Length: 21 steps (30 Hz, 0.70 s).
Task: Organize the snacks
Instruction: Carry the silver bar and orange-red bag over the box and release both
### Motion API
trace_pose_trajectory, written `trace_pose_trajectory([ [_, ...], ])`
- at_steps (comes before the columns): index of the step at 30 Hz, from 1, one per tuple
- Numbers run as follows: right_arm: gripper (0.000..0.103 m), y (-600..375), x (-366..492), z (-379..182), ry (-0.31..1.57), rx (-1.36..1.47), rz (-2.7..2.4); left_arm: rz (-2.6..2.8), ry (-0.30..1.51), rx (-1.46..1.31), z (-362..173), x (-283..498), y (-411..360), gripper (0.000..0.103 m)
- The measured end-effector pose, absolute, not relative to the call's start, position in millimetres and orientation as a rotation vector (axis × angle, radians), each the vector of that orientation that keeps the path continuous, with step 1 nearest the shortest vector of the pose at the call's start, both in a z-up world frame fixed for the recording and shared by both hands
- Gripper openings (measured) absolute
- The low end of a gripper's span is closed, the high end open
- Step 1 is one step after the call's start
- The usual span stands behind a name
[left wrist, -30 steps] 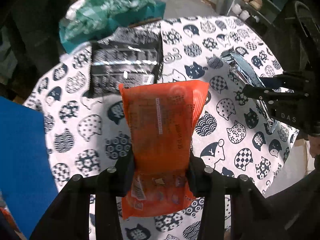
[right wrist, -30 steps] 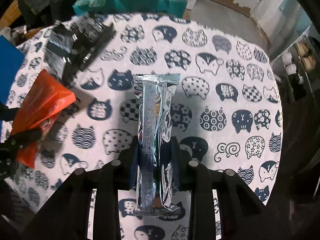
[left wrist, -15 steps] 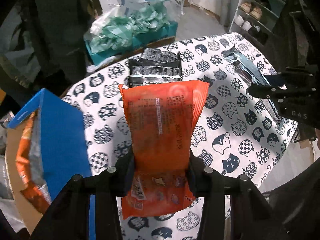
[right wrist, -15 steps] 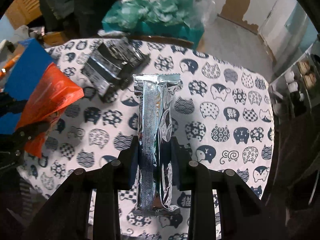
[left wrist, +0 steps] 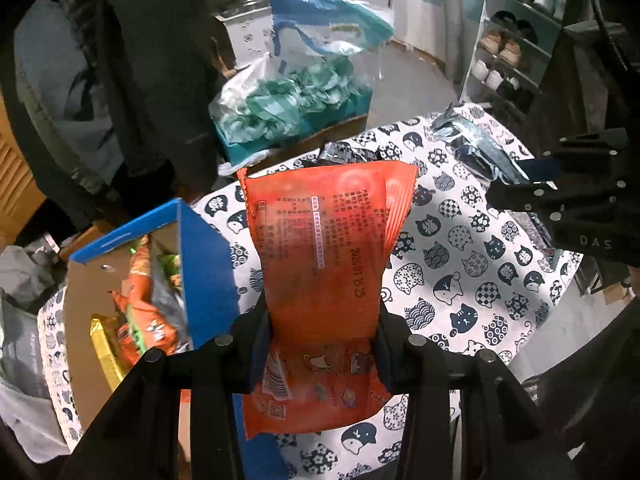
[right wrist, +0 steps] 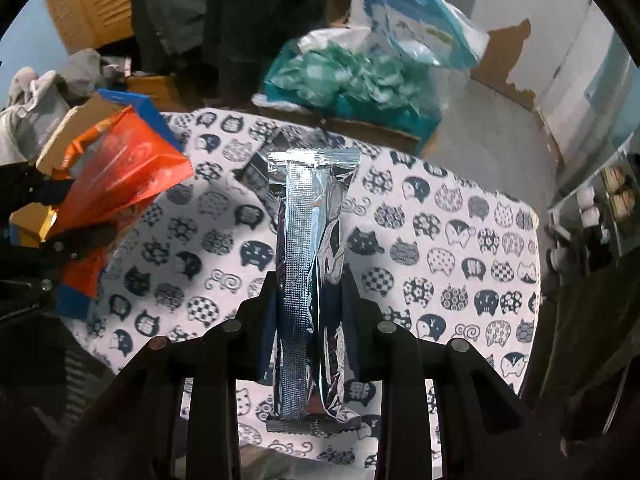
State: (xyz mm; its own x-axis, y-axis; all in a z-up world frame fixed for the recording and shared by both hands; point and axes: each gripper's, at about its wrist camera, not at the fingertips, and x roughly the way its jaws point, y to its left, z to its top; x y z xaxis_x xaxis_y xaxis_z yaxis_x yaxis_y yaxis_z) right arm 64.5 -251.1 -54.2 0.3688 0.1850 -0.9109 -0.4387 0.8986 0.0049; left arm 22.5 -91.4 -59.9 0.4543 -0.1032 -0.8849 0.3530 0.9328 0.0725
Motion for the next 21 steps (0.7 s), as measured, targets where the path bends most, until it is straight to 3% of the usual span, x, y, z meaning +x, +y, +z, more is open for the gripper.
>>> trace_pose_trajectory([
  [21,0.027,-160.7,74.2,-24.9,1.074,-0.258,0.547,-0.197,1.011,0.164,-28.9,1.2,-1.6,0.044],
])
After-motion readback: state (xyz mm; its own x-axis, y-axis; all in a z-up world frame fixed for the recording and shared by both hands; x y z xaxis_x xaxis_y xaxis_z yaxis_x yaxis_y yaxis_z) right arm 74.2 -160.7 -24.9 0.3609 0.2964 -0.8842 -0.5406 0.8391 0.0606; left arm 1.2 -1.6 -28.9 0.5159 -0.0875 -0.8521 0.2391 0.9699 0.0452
